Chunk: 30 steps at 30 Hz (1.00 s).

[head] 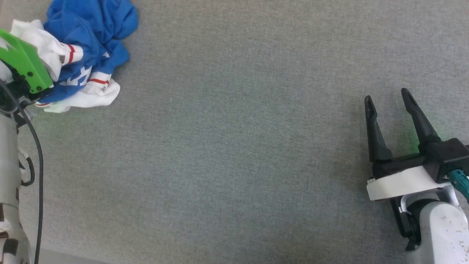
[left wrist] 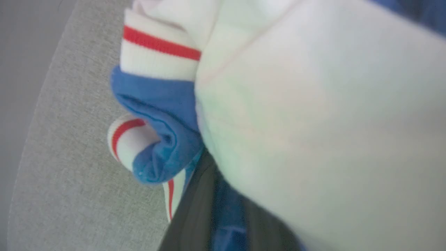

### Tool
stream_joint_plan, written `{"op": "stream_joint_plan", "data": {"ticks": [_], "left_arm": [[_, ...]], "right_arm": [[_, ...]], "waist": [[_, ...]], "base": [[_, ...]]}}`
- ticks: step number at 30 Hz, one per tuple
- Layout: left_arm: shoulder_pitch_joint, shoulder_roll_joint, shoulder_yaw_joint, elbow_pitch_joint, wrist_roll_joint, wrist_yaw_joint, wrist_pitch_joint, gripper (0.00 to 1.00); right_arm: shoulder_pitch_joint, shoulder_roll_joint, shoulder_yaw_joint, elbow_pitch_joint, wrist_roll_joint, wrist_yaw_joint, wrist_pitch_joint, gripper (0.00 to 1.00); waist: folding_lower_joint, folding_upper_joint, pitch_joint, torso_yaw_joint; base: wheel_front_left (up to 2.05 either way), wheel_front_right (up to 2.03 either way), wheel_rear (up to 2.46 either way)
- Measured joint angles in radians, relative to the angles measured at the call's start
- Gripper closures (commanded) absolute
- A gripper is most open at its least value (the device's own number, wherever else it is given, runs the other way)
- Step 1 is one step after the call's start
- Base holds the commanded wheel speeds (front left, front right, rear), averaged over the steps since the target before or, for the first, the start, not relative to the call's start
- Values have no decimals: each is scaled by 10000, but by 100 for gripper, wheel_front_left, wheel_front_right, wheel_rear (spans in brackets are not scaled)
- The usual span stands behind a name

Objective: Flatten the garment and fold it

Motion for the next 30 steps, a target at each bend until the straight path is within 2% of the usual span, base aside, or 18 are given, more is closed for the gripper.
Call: {"op": "stream_joint_plan", "data": {"ticks": [8,19,24,30], "left_arm": [[108,52,15,59,293,-111,-1981,100],[-523,537,-148,-495,905,-163,-4117,100],[-1064,535,-364,-807,1108,-173,-4627,100],[-1836,552,-579,-1141,1195,-251,-4771,100]], "right_arm": [[-1,-2,123,713,234,0,-280,0],[94,-2,326,1848,872,0,-811,0],[214,-4,391,2291,1143,0,-1034,0],[342,-6,497,2711,1436,0,-1235,0]], "waist": [[0,-1,-675,28],[-1,0,-2216,-13],[-1,0,-2924,-82],[-1,0,-3667,-231]], "base": [[0,0,0],[0,0,0],[0,0,0],[0,0,0]]}}
